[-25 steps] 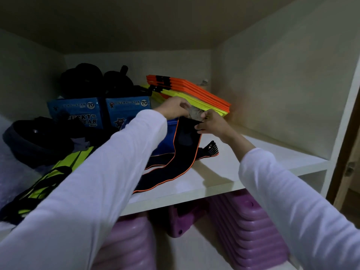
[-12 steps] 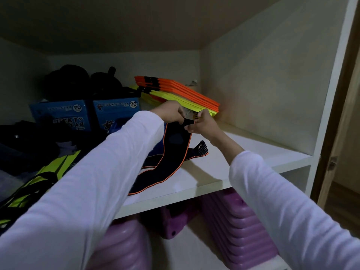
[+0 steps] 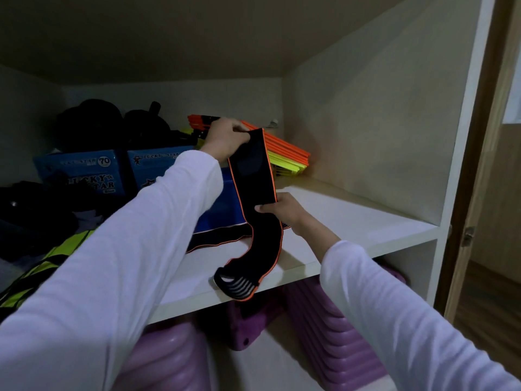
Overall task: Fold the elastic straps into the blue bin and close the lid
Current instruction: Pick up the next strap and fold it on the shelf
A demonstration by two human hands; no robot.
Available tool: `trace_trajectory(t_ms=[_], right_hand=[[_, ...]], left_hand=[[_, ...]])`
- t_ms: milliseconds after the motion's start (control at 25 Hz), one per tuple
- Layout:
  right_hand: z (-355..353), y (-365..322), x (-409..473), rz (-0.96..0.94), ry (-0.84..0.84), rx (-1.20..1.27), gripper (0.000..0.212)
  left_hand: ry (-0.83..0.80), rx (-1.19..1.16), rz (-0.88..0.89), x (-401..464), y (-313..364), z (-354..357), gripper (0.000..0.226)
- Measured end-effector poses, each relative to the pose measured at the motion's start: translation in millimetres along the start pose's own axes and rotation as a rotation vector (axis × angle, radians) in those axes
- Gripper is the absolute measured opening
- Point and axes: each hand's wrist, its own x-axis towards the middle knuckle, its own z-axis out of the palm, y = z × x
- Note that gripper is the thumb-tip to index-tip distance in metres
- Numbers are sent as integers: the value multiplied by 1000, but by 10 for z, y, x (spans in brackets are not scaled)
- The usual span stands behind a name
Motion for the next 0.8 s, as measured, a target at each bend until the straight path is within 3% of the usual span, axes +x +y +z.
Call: trace_trajectory(t_ms=[480,560,680,800], right_hand=[[-305,95,5,150,30,-130,21],[-442,35,15,182,52,-154,6],[-640,-76,67,216,100,-240,28],[-774,-139,195,220,194,-419,23]], left_hand=[[423,-227,-112,-186,-300,-592,26],[427,-260,-155,-281,-436,-721,18],[429,-296,-260,-484,-729,-832,33],[407,-318,-421,-720,-1049,-857,35]])
